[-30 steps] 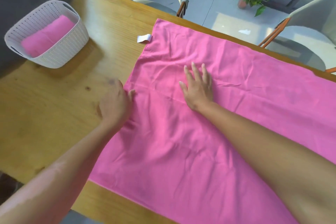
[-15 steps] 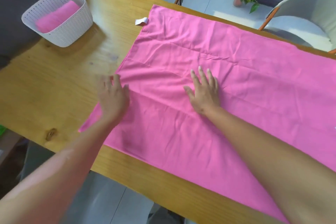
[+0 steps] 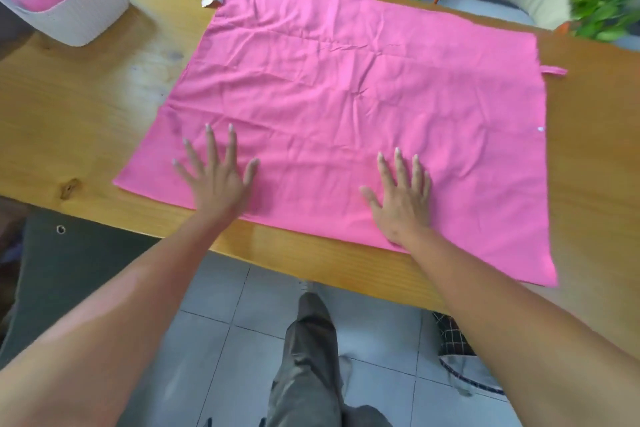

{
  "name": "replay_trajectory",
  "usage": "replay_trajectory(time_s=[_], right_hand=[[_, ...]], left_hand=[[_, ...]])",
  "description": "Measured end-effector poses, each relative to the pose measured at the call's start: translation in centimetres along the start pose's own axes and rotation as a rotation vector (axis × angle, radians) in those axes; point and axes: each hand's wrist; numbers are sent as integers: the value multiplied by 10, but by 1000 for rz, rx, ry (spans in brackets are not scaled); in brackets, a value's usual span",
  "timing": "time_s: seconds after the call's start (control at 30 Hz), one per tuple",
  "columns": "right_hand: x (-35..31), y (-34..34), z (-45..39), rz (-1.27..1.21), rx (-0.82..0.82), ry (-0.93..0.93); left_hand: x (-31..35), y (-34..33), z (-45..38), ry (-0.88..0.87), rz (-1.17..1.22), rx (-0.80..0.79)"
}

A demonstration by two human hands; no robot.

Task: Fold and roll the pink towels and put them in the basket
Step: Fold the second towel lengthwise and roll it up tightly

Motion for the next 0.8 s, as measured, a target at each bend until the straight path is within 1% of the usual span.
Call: replay_trajectory(time_s=[0.07, 0.13, 0.17, 0.27, 0.37, 0.43, 0.5, 0.57, 0.6, 0.67, 0.7, 0.73, 0.8], right_hand=[[25, -11, 31, 2, -43, -29], [60, -24, 61, 29, -61, -88], [79, -31, 75, 42, -62, -126], [137, -48, 112, 18, -92, -261], [177, -60, 142, -31, -137, -316], [188, -64, 155, -56, -166, -320], [191, -62, 161, -95, -197, -331], [192, -54, 161, -147, -170, -356], [191, -48, 159, -189, -141, -383], [191, -37, 156, -247, -73, -433], [192, -33, 156, -215, -45, -424], [193, -30, 157, -152, -29, -373], [191, -24, 158, -31, -44, -177]], left_hand=[[52, -25, 33, -156, -1, -100], [84, -52, 69, -251, -59, -206], [90, -62, 81, -275, -87, -226], [83, -73, 93, -290, -117, -191], [80, -72, 88, -303, -141, -247], [83, -70, 89, -295, -168, -278], [88, -67, 88, -251, -179, -323], [102, -64, 87, -246, -203, -349], [113, -63, 88, -286, -218, -346], [137, -62, 95, -425, -208, -361], [149, -62, 99, -505, -191, -375], [159, -62, 102, -571, -179, -392], [169, -58, 108, -688, -199, -407]])
Point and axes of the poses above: each hand's wrist, its own z-axis away from the middle knuckle, its own y-axis out of the back of the hand, x = y × z, and after that the axes turned 13 degrees about z, right-handed
